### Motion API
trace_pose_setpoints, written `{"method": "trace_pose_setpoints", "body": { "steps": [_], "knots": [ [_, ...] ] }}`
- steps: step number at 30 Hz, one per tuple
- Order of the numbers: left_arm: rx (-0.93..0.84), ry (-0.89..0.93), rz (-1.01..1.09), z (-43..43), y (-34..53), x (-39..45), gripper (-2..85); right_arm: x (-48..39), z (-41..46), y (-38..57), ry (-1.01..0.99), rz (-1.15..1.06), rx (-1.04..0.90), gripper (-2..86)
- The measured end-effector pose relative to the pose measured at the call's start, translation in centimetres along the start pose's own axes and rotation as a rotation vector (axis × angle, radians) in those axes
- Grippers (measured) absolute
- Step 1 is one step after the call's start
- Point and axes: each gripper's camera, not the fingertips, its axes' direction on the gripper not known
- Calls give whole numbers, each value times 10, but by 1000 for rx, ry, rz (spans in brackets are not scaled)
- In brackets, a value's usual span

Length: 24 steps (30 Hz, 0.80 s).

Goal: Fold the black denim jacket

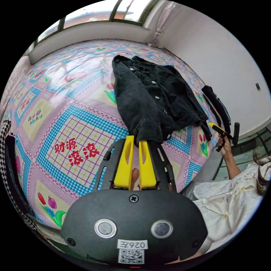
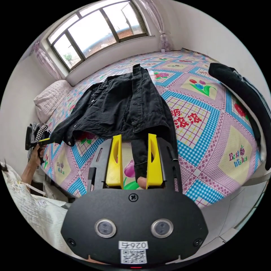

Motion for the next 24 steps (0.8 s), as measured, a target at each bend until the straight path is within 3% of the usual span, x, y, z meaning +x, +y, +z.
{"method": "trace_pose_setpoints", "body": {
  "steps": [7,9,12,14,16,20,24],
  "knots": [
    [329,182,-337,-82,52,-96,9,-64,17,-3,-23,-278,-11,110],
    [549,245,-452,-106,75,-120,14,-90,28,-5,-28,-365,-23,113],
    [769,326,-534,-123,100,-147,38,-130,47,-7,-8,-499,-20,117],
    [804,332,-533,-130,107,-150,66,-146,59,-8,8,-552,-26,117],
    [741,221,-487,-132,104,-135,92,-159,73,-10,48,-587,-32,116],
    [328,-94,-173,-84,59,-55,184,-161,82,-12,63,-574,-16,116],
    [109,-32,68,-5,25,8,185,-160,98,-15,46,-578,-38,120]
  ]
}}
